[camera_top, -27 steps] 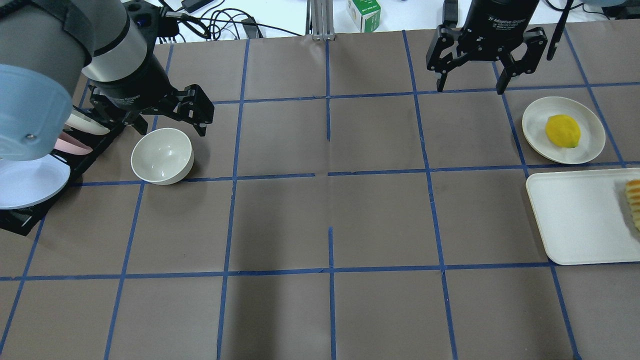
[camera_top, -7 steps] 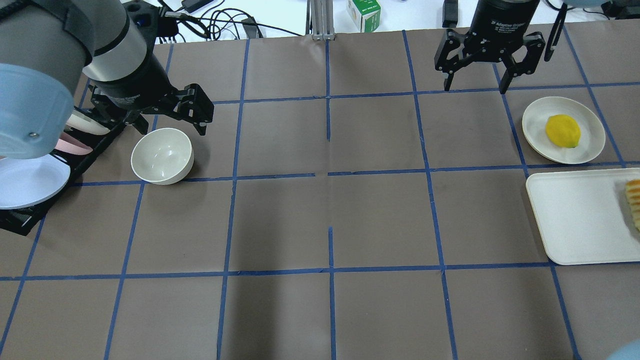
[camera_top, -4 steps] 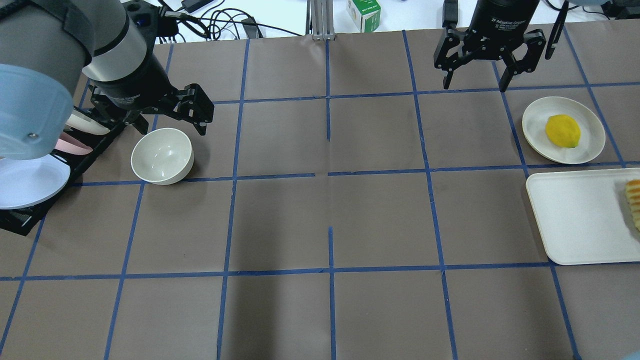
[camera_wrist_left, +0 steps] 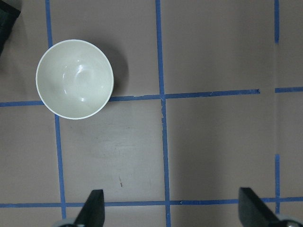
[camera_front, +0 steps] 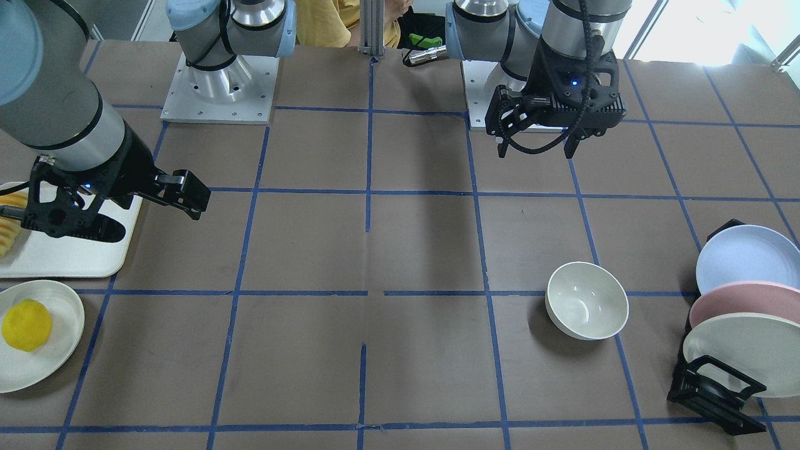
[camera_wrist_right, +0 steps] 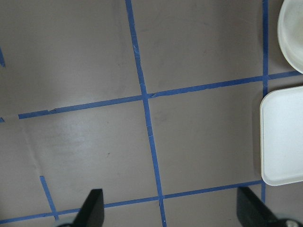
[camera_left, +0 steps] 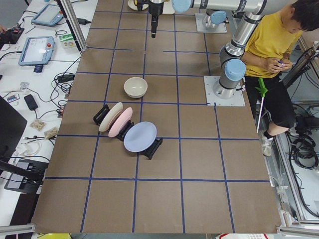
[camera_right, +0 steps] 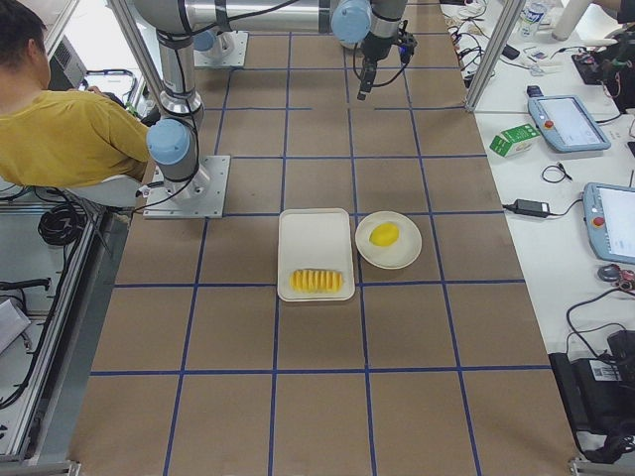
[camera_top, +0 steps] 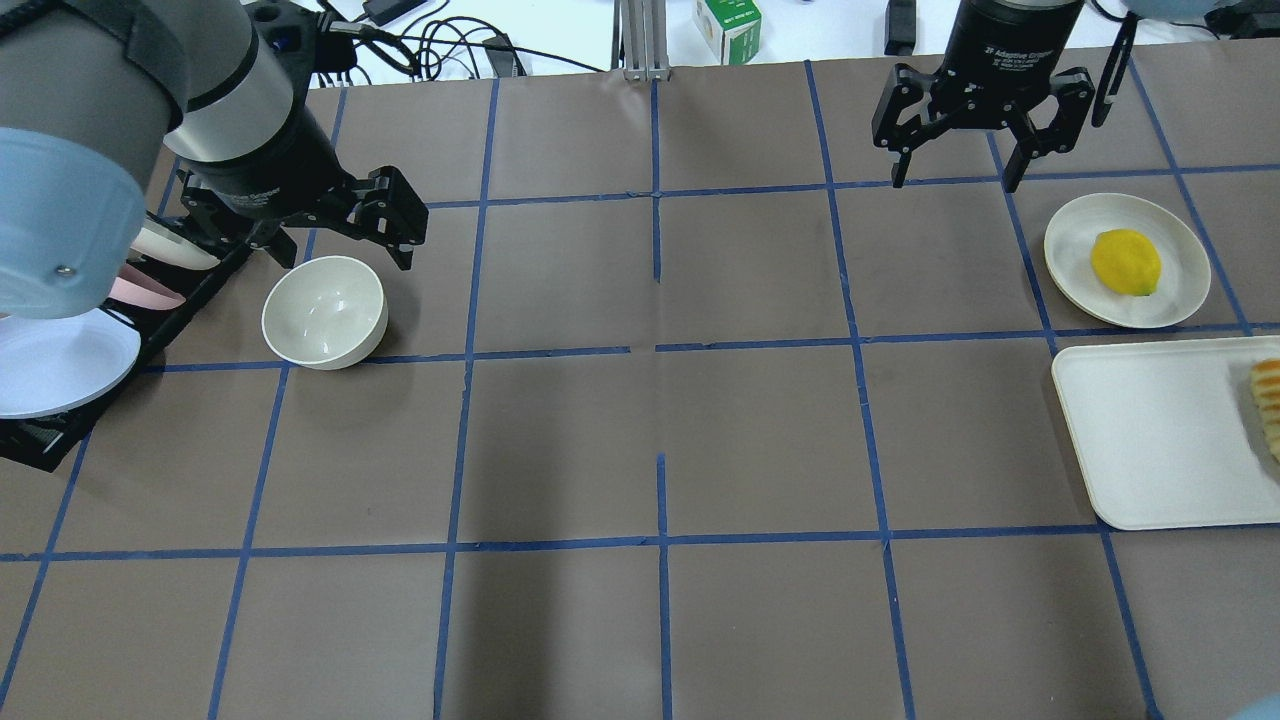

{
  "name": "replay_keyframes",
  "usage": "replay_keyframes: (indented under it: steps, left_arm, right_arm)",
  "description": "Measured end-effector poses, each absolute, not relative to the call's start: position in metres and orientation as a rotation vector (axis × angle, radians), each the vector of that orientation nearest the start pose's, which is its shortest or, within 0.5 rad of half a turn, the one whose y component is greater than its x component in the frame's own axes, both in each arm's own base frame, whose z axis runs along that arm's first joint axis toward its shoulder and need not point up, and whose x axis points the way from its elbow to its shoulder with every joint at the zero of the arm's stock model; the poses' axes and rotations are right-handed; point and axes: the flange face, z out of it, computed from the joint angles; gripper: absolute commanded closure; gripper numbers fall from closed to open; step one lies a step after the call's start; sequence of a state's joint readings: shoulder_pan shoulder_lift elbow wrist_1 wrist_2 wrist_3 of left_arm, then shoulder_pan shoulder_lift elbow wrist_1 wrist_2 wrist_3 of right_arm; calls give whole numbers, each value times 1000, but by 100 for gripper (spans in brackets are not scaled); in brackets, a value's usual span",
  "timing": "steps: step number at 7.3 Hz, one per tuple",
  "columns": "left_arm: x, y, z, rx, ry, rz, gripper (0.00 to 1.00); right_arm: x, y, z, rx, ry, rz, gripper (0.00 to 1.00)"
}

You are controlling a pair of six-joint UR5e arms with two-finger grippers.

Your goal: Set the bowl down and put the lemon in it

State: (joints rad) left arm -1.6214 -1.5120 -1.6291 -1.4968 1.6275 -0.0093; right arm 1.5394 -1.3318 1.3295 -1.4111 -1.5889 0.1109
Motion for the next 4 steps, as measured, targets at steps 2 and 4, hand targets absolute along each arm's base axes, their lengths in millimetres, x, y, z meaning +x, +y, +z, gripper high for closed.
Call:
replay_keyframes:
  steps: [2, 4]
  left_arm:
    - [-151, -467, 493, 61, 3082, -112, 0]
    - [-151, -470, 490, 61, 3082, -104, 0]
  right_arm:
    - [112, -583, 457, 214, 3148, 256, 0]
    - [89, -605, 434, 197, 3144, 256, 0]
